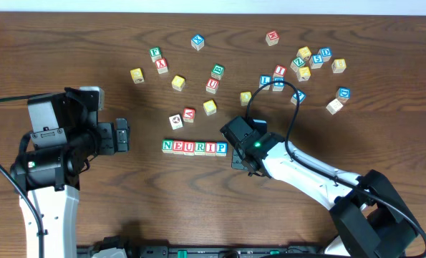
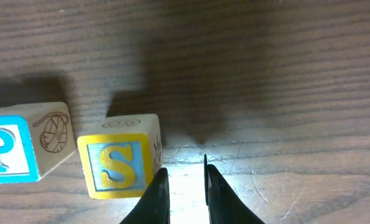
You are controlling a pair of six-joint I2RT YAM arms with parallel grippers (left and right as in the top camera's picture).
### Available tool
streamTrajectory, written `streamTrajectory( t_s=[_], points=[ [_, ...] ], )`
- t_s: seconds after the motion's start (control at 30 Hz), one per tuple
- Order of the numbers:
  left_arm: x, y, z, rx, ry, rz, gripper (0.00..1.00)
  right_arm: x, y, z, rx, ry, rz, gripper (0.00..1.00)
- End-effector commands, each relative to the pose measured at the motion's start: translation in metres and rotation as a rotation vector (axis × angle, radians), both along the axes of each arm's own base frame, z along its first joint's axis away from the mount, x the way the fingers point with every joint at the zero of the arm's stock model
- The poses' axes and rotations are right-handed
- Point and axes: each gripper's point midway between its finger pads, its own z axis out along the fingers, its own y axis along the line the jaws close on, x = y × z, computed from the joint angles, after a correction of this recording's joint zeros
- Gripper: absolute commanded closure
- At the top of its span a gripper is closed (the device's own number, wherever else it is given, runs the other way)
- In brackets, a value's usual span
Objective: Spell out NEURIPS
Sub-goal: 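Lower the right gripper beside the S block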
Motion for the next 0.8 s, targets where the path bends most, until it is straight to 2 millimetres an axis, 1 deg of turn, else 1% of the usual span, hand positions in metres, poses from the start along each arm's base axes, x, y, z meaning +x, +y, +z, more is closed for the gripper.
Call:
streamTrajectory(
  t_s=[0.0,0.77],
  points=[
    [0.002,0.002,0.006,0.015,-0.016,-0.008,0.01,0.003,-0.001,0.003,-0.007,-0.028,-0.016,0.85],
    [0.002,0.002,0.006,0.015,-0.016,-0.008,0.01,0.014,0.006,0.006,0.016,-0.078,0.006,0.84]
  ],
)
